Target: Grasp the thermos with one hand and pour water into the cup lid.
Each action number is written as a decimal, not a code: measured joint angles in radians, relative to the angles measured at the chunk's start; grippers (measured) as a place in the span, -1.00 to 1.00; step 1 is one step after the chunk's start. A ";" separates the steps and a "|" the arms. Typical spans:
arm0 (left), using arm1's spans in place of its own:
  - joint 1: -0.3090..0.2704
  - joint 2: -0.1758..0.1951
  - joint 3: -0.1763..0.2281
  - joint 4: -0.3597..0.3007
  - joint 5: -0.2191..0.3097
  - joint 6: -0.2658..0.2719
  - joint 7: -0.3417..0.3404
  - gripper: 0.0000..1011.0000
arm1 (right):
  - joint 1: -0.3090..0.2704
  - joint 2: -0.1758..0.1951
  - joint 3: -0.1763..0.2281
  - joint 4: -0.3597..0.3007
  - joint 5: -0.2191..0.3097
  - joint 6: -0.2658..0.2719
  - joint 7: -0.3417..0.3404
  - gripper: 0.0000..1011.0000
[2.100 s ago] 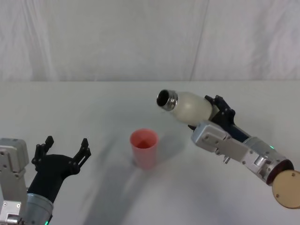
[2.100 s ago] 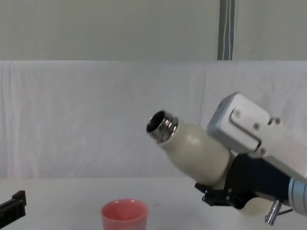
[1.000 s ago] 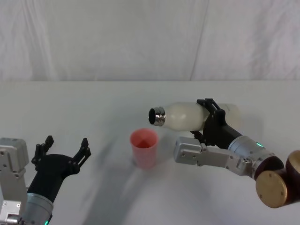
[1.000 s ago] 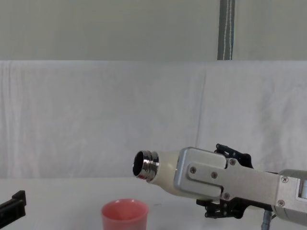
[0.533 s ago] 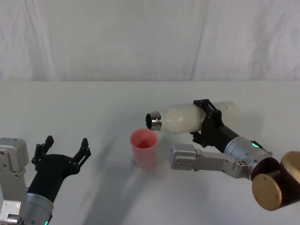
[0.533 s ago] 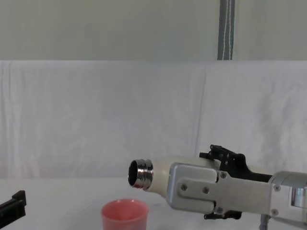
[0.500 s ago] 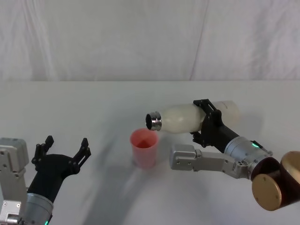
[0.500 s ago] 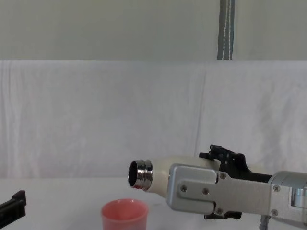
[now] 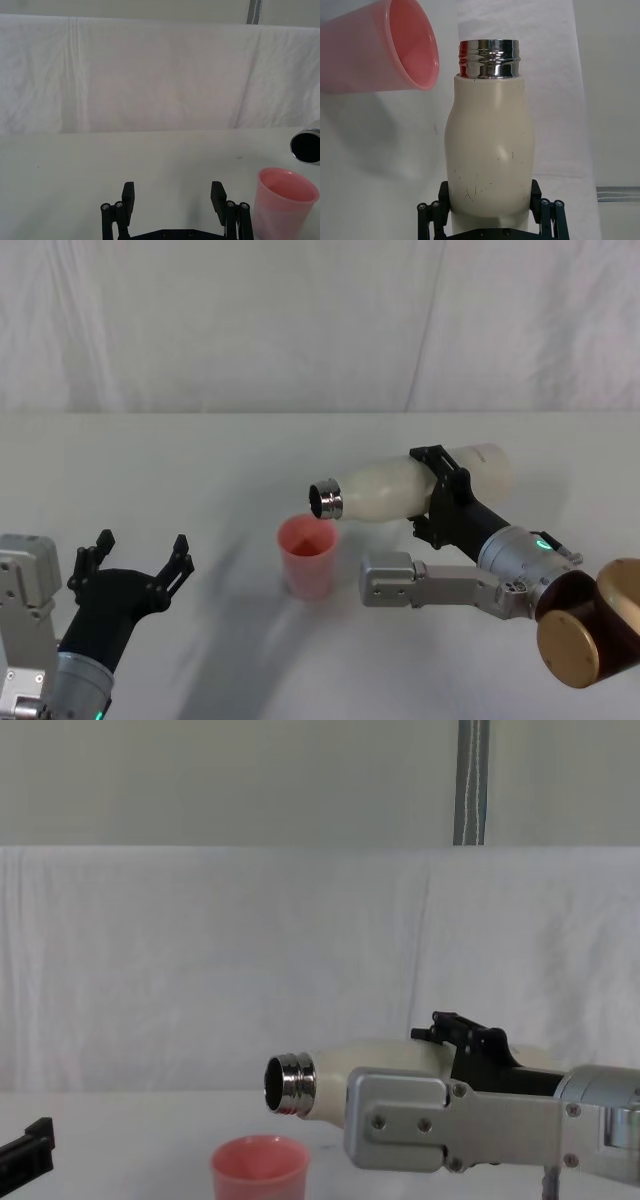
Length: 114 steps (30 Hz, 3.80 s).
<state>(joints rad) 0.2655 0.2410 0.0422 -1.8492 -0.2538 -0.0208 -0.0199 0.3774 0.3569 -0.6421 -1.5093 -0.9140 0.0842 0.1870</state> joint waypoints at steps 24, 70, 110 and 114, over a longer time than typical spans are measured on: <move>0.000 0.000 0.000 0.000 0.000 0.000 0.000 0.98 | 0.009 0.002 -0.001 -0.007 -0.021 0.015 0.015 0.88; 0.000 0.000 0.000 0.000 0.000 0.000 0.000 0.98 | 0.022 0.014 -0.002 -0.023 -0.031 0.017 0.030 0.88; 0.000 0.000 0.000 0.000 0.000 0.000 0.000 0.98 | 0.012 0.006 0.009 -0.031 0.004 0.009 0.033 0.88; 0.000 0.000 0.000 0.000 0.000 0.000 0.000 0.98 | 0.005 0.001 0.017 -0.031 0.025 0.005 0.034 0.88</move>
<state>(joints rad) 0.2655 0.2409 0.0422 -1.8492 -0.2538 -0.0208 -0.0199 0.3823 0.3575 -0.6252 -1.5405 -0.8892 0.0887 0.2208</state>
